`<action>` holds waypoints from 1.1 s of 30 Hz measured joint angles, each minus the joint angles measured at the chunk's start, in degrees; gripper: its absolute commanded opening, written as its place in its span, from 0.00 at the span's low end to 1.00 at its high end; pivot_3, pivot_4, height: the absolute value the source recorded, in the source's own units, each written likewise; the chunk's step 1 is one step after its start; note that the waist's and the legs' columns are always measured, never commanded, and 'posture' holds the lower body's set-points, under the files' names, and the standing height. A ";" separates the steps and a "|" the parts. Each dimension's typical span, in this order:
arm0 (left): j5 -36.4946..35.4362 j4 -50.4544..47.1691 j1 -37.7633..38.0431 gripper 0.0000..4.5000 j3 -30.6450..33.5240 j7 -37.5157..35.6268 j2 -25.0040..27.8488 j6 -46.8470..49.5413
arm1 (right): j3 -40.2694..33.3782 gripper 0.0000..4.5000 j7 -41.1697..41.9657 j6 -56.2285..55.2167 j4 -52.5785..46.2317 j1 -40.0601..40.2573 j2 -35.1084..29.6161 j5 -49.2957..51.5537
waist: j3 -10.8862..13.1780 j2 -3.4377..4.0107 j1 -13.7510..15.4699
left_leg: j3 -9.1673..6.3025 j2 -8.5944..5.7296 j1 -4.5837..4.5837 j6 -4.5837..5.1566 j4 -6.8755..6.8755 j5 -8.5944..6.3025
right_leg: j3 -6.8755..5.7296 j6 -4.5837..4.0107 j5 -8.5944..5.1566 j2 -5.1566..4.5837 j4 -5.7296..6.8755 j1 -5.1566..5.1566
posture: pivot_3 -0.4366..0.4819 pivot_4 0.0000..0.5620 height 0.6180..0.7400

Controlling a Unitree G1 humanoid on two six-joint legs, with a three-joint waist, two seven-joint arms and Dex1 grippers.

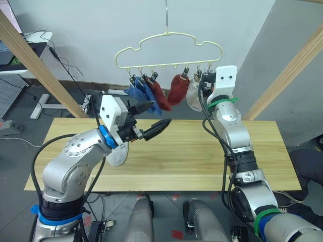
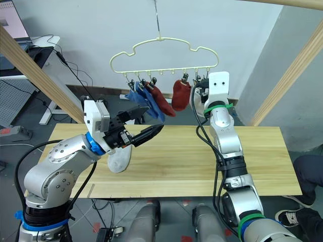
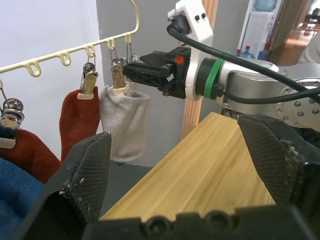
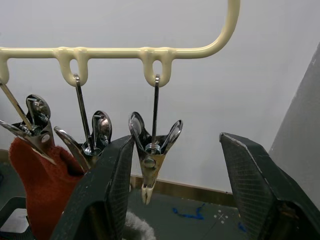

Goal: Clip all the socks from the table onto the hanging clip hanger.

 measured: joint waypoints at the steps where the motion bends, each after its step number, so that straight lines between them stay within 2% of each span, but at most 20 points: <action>1: 0.00 0.00 0.00 1.00 0.00 0.02 -0.01 0.00 | 0.00 0.63 -0.02 -0.04 0.14 -0.20 0.13 0.00 | 0.00 0.00 0.00 | 0.00 0.00 0.00 0.00 0.00 0.00 | 0.00 0.00 0.00 0.00 0.00 0.00 | 0.61 0.45 1.00; 15: 0.09 0.00 0.00 1.00 -0.59 0.63 -0.46 -0.01 | -1.51 0.63 -2.41 -0.46 2.91 -4.03 4.25 0.46 | 0.00 0.00 0.02 | -0.01 0.00 0.00 0.00 -0.01 0.00 | -0.01 -0.01 0.00 0.00 0.00 0.00 | 0.62 0.45 1.00; 33: 0.75 -0.07 0.42 1.00 -1.68 1.11 -0.48 -0.64 | -2.14 0.63 -6.46 1.91 4.00 -4.24 5.02 -0.05 | 0.01 0.01 0.07 | 0.00 0.00 0.00 0.01 -0.03 0.00 | -0.01 -0.01 0.00 -0.01 -0.01 -0.01 | 0.62 0.46 1.00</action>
